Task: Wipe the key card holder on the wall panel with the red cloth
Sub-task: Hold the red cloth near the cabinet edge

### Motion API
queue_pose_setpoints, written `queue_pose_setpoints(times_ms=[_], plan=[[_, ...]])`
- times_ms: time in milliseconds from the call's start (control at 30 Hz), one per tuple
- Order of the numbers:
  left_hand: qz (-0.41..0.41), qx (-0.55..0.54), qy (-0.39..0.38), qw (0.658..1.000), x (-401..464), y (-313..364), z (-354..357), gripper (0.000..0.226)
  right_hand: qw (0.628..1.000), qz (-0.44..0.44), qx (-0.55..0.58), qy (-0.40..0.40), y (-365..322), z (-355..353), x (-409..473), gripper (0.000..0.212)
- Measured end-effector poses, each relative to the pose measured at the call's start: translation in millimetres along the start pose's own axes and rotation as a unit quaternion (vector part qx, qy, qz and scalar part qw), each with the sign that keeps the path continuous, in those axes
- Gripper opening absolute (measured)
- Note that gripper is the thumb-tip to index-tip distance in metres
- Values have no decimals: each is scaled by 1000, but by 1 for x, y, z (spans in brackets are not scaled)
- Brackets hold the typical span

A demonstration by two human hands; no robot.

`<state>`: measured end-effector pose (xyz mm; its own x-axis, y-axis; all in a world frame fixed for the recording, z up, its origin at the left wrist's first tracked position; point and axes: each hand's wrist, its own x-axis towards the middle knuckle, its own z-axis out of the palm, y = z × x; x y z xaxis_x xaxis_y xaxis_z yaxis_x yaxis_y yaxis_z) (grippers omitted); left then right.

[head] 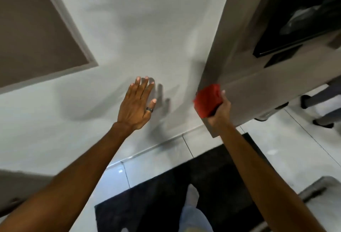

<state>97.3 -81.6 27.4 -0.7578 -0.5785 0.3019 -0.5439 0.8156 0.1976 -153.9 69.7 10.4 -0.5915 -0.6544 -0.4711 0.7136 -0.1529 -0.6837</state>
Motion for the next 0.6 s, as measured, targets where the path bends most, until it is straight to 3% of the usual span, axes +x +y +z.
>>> queue_pose_setpoints(times_ms=[67, 133, 200, 267, 300, 333, 400, 500, 600], plan=[[2, 8, -18, 1000, 18, 13, 16, 67, 974, -132, -183, 25, -35, -38, 26, 52], [-11, 10, -27, 1000, 30, 27, 29, 67, 879, -253, -404, 26, -53, -77, 59, 48], [-29, 6, -32, 999, 39, 40, 43, 68, 729, -251, -636, -33, -52, -110, 93, 60], [-48, 9, -45, 998, 39, 50, 60, 70, 535, -200, -817, -84, -35, -133, 112, 80], [-61, 12, -54, 997, 35, 55, 66, 71, 479, -184, -853, -90, -27, -139, 115, 85], [-70, 17, -61, 996, 30, 59, 75, 72, 464, -181, -863, -86, -20, -143, 116, 86], [-80, 29, -71, 994, 16, 62, 86, 72, 478, -188, -856, -62, -15, -144, 113, 84], [-81, 50, -77, 992, -4, 64, 85, 72, 519, -200, -831, -11, -8, -137, 96, 86], [-72, 46, -38, 996, -16, 63, 69, 72, 554, -270, -788, 9, 10, -121, 63, 84]])
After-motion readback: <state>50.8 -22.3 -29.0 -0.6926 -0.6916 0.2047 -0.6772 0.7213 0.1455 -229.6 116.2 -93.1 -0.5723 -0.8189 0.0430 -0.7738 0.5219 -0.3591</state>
